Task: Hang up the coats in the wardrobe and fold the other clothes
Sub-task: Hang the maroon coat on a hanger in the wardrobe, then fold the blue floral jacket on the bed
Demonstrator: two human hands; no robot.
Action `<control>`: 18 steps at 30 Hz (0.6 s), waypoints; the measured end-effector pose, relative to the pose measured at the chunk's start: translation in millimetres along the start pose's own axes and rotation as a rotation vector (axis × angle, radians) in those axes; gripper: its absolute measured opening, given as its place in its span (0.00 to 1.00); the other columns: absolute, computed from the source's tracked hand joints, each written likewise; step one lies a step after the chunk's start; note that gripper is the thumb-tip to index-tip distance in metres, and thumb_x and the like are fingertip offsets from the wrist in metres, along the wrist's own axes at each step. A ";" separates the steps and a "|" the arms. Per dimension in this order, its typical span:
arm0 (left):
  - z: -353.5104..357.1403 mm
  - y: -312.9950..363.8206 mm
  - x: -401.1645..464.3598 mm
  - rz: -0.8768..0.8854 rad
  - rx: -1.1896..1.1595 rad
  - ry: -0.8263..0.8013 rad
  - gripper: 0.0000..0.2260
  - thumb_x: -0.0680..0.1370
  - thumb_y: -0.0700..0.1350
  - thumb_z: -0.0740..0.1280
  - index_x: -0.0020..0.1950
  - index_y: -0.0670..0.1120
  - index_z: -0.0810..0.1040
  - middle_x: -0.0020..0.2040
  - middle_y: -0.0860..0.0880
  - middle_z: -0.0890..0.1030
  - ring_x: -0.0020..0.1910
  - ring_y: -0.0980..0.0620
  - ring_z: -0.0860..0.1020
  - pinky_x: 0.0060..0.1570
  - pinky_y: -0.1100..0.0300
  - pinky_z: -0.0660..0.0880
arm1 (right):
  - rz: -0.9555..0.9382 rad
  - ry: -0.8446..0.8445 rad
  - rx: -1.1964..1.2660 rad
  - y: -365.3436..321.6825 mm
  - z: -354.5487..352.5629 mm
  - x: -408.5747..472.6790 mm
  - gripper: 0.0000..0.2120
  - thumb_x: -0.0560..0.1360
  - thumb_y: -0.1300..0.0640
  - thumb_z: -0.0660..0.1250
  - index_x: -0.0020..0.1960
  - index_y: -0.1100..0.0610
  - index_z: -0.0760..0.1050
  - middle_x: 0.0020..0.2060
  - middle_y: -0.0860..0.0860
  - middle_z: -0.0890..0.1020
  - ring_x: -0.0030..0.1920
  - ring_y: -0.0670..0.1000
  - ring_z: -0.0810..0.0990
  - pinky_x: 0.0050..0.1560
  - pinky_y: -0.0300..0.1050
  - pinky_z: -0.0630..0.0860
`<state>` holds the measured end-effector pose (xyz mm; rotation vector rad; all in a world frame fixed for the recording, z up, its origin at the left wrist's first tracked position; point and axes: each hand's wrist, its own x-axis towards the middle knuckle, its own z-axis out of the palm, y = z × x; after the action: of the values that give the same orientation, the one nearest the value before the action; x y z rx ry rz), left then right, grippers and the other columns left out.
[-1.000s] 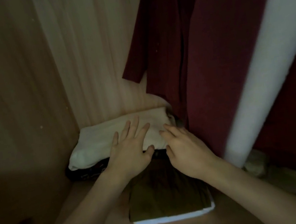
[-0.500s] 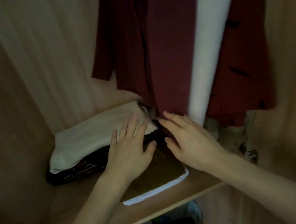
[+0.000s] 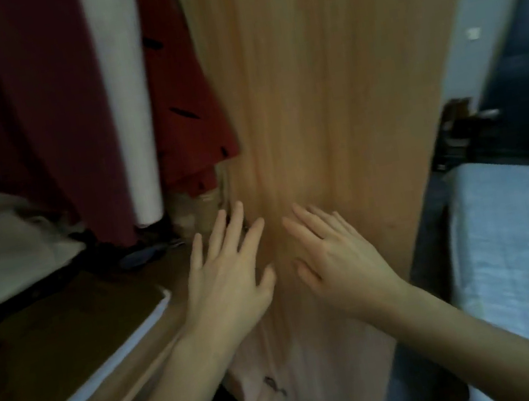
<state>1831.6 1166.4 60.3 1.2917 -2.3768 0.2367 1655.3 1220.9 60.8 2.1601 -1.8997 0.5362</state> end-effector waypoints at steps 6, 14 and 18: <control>17.0 104.1 3.5 0.208 -0.102 -0.067 0.30 0.79 0.60 0.57 0.79 0.58 0.51 0.80 0.55 0.42 0.79 0.53 0.41 0.75 0.47 0.47 | 0.318 0.011 -0.088 59.0 -36.6 -102.4 0.29 0.78 0.47 0.58 0.77 0.52 0.59 0.77 0.52 0.59 0.76 0.56 0.57 0.74 0.58 0.56; 32.9 282.0 -8.3 0.547 -0.232 -0.171 0.30 0.80 0.61 0.55 0.79 0.58 0.49 0.79 0.55 0.37 0.78 0.53 0.38 0.76 0.46 0.46 | 0.698 0.009 -0.171 141.7 -96.9 -260.3 0.30 0.80 0.44 0.54 0.78 0.51 0.53 0.79 0.51 0.52 0.78 0.56 0.50 0.76 0.60 0.51; 41.5 375.7 -20.9 0.670 -0.252 -0.216 0.29 0.80 0.62 0.53 0.79 0.57 0.50 0.79 0.54 0.36 0.78 0.51 0.39 0.75 0.46 0.45 | 0.829 0.018 -0.227 185.7 -129.2 -340.7 0.30 0.76 0.43 0.53 0.76 0.52 0.59 0.77 0.53 0.58 0.76 0.57 0.58 0.73 0.63 0.56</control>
<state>1517.5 1375.9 33.0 0.3940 -2.8420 -0.0170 1421.3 1554.4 25.7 1.1583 -2.6455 0.4239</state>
